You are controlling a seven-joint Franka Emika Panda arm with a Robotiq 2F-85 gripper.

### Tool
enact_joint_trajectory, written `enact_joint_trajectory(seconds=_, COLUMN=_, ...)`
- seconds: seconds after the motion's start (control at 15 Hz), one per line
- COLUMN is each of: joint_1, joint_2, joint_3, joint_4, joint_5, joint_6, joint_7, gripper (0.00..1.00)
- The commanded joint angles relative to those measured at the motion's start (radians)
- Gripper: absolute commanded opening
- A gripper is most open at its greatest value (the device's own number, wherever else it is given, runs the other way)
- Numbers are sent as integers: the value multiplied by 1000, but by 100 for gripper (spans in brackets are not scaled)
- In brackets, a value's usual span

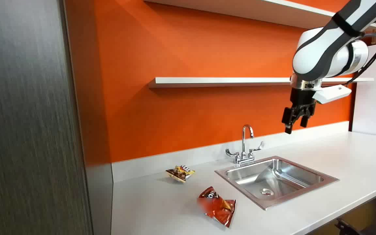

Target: Put the orange packet on the bottom shelf above the sink.

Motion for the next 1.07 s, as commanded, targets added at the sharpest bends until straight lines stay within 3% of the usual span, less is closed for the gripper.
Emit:
enact_joint_trajectory(seconds=0.0, joint_1=-11, joint_2=0, joint_3=13, joint_4=1, joint_5=12, joint_6=-2, joint_7=-8, gripper=100)
enact_joint_trajectory(seconds=0.4, joint_1=-11, joint_2=1, joint_3=13, joint_4=1, joint_5=12, joint_6=-2, joint_7=-8, gripper=100)
enact_joint_trajectory(seconds=1.0, joint_1=123, joint_2=77, joint_3=79, joint_4=-10, joint_5=82, joint_6=-96, joint_7=-15, gripper=100)
